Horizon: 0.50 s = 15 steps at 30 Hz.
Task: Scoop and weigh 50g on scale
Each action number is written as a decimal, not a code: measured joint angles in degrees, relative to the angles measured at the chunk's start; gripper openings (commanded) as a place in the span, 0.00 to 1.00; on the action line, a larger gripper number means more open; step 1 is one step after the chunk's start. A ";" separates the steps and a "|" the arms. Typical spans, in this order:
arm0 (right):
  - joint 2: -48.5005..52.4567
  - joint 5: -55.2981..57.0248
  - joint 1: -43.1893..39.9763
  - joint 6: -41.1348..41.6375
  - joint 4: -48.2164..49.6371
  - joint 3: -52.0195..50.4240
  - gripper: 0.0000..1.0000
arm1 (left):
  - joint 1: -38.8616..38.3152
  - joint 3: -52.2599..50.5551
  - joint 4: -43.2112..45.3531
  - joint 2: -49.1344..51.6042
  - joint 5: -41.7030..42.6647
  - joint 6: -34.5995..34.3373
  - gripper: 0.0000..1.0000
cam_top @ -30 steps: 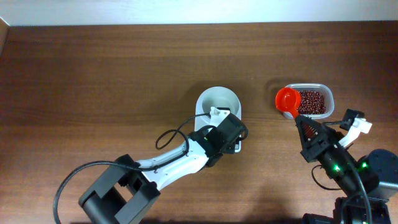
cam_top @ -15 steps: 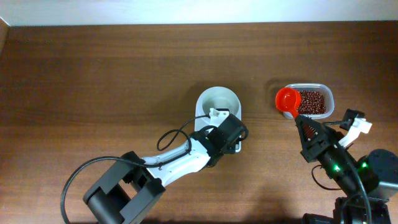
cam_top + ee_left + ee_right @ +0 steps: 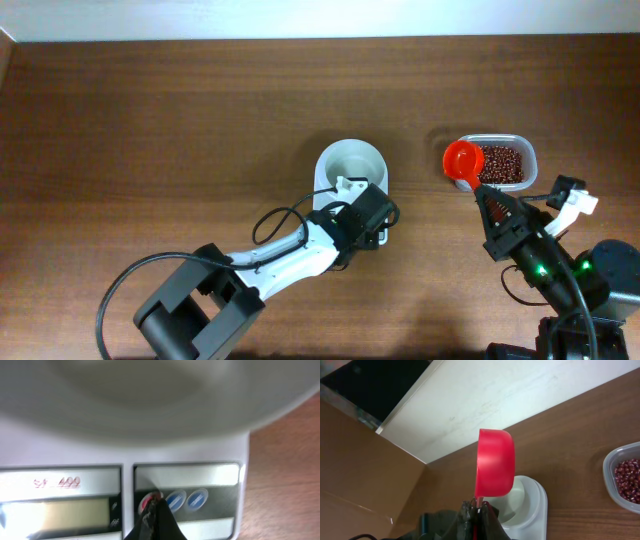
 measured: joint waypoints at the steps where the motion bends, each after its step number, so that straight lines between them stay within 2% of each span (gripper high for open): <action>1: 0.00 -0.02 0.00 0.04 -0.04 0.00 0.04 | 0.00 0.33 -2.16 -0.35 0.09 -0.02 0.00; 3: 0.00 0.00 0.00 0.02 0.11 0.00 0.04 | 0.00 0.46 -7.78 -4.00 0.48 0.70 0.00; 7: 0.00 0.02 0.00 0.04 0.13 0.00 0.04 | 0.44 1.16 -16.57 -21.07 -0.92 3.04 0.02; 10: 0.02 1.51 0.00 0.04 0.35 0.00 0.04 | 4.28 1.38 -20.68 -31.15 -1.95 9.99 0.00; 13: 0.02 4.37 0.00 0.02 0.39 0.00 0.04 | 6.25 1.38 -21.16 -35.21 -2.16 14.69 0.00; 15: 0.39 5.66 0.00 0.02 0.87 0.00 0.04 | 5.73 1.36 -21.07 -34.73 -2.16 15.30 0.00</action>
